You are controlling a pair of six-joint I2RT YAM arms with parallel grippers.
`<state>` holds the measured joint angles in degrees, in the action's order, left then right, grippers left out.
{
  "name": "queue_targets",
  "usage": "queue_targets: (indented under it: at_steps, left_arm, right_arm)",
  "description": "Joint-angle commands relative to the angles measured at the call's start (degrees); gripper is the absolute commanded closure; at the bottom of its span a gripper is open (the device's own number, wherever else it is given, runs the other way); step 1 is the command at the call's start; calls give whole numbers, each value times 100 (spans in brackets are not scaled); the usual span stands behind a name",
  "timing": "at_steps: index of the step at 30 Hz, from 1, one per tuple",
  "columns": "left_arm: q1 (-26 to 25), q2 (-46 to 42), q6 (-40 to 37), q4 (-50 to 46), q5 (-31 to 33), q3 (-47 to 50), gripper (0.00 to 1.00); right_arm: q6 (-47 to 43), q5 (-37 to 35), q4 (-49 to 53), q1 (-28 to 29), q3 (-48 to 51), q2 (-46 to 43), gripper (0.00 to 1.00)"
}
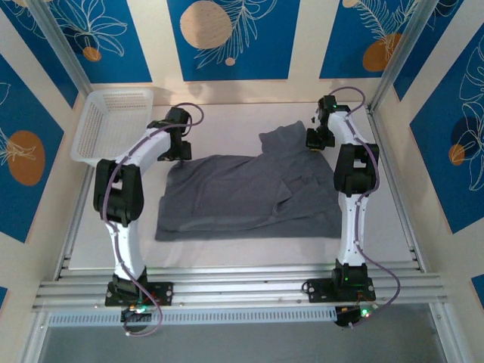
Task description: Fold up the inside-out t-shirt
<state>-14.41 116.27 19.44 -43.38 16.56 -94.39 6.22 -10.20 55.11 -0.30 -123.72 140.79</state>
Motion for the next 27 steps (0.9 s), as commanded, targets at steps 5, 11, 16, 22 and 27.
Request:
queue_targets:
  at_steps: [5, 11, 16, 22, 27]
  left_arm:
    - [149, 682, -209, -237, -703, -538, 40]
    - [158, 1068, -295, -381, -566, -879, 48]
    - [232, 1466, -366, -594, -293, -1357, 79]
    - [425, 1531, -502, -583, -337, -1653, 100]
    - [705, 1258, -233, -373, -888, -1407, 100]
  right_arm:
    - [79, 343, 158, -109, -57, -268, 100]
    - [148, 391, 107, -179, 93, -324, 100]
    - [290, 206, 127, -258, 76, -342, 100]
    - [431, 189, 71, -512, 253, -505, 100]
    - [466, 199, -18, -586, 401, -641, 100]
